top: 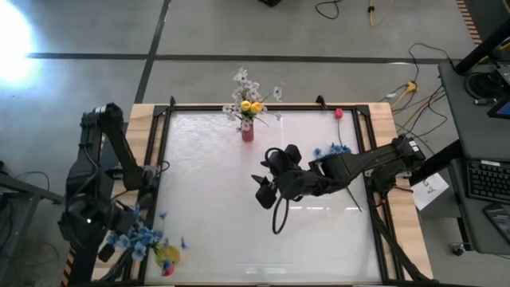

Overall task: Sort flowers into vase by color
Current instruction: Put the bottom blue flowers into the yellow vase, then put the blue flowers into the yellow vase

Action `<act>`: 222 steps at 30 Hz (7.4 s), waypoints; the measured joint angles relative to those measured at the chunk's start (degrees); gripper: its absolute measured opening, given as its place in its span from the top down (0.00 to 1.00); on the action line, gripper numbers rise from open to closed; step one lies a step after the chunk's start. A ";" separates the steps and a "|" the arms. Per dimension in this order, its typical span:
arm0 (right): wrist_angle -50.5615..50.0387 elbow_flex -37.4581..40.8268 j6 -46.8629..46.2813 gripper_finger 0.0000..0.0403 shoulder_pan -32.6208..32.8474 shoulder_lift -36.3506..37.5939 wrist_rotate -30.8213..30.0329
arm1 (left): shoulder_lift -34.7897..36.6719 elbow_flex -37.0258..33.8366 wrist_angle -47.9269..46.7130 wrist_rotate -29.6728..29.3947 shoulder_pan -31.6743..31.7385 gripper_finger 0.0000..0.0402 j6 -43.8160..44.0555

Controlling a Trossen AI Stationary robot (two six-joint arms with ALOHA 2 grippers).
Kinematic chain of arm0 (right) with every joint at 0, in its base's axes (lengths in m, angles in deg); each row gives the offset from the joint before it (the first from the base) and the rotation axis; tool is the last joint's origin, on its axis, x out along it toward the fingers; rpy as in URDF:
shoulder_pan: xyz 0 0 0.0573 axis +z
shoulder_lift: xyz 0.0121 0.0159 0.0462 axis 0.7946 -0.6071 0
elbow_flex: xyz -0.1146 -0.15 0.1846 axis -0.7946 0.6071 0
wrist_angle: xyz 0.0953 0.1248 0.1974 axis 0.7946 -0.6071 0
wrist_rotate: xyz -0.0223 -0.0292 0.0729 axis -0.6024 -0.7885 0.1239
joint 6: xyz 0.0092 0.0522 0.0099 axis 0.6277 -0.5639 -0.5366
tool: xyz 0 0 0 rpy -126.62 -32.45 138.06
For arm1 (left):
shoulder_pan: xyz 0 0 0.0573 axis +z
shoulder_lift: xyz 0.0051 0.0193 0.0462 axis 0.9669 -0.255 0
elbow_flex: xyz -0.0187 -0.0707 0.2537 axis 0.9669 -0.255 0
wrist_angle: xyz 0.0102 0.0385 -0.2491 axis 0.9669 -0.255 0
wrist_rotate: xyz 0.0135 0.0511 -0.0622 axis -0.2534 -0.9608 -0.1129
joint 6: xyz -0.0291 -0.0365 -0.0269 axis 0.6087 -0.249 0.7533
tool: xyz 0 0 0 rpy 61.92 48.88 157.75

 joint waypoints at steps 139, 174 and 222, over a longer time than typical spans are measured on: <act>26.41 20.49 7.83 0.97 -12.22 11.23 18.51 | -5.59 -22.54 65.77 33.19 71.59 0.46 -11.83; 26.12 12.85 14.19 0.47 -9.79 12.76 19.02 | -12.15 3.53 26.37 42.01 73.23 1.00 -31.62; 4.51 12.92 -11.25 0.44 -4.09 16.33 -0.69 | 3.72 -9.31 11.51 34.82 20.92 0.79 -16.31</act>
